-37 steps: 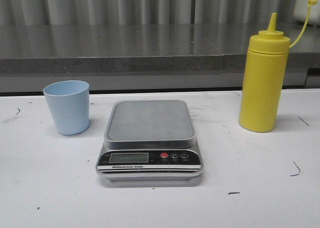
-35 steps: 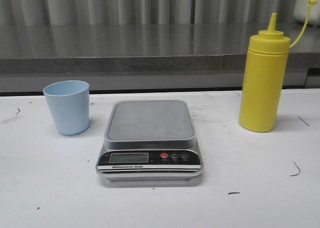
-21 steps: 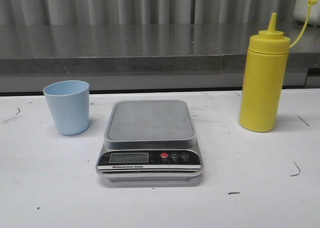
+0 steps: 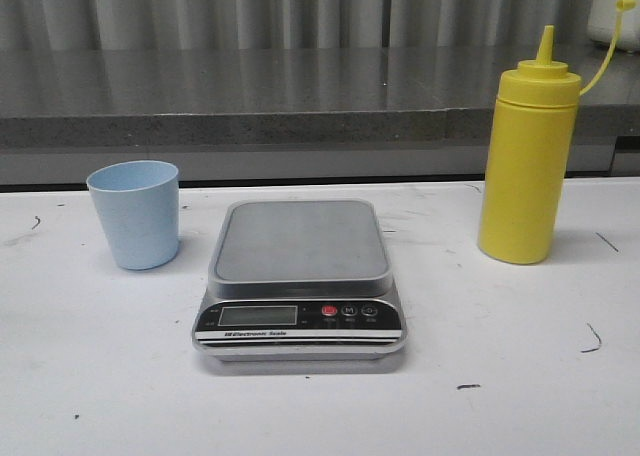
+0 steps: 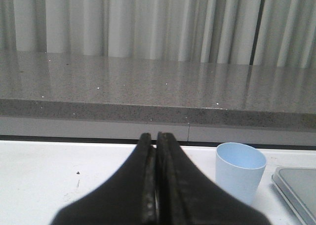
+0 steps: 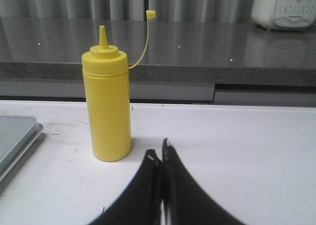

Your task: Pour seasoning into cup on scale with both arms

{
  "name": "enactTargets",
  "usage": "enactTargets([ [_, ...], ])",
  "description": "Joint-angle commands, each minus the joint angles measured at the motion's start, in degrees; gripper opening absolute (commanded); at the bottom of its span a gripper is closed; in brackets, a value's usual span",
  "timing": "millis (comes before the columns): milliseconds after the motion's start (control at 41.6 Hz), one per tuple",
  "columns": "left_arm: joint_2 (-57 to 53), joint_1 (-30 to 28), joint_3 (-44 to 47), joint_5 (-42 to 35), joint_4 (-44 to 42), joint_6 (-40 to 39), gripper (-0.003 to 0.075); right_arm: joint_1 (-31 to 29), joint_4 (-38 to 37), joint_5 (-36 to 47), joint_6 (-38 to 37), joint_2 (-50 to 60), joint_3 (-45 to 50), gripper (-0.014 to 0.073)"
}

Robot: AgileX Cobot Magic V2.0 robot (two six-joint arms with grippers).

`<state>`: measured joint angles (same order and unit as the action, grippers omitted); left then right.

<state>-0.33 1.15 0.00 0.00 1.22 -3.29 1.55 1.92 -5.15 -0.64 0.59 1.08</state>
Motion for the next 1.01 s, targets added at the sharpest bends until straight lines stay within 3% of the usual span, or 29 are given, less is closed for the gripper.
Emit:
enactTargets([
  [0, -0.8, 0.21, -3.84, -3.44, 0.44, -0.64, -0.002, -0.09, 0.06, 2.56, 0.64, 0.94, -5.01, -0.0067],
  [241, 0.94, 0.21, -17.72, 6.74, 0.44, -0.64, -0.002, -0.09, -2.33, -8.53, 0.64, -2.18, -18.79, -0.0067],
  [505, 12.68, 0.21, -33.75, 22.39, 0.44, -0.64, -0.002, -0.09, -2.58, -19.5, 0.64, -16.11, -34.97, -0.0067],
  [987, 28.0, 0.21, -35.74, 27.51, 0.44, -0.64, -0.002, -0.09, -2.58, -24.78, 0.64, -34.59, -38.04, -0.0067],
])
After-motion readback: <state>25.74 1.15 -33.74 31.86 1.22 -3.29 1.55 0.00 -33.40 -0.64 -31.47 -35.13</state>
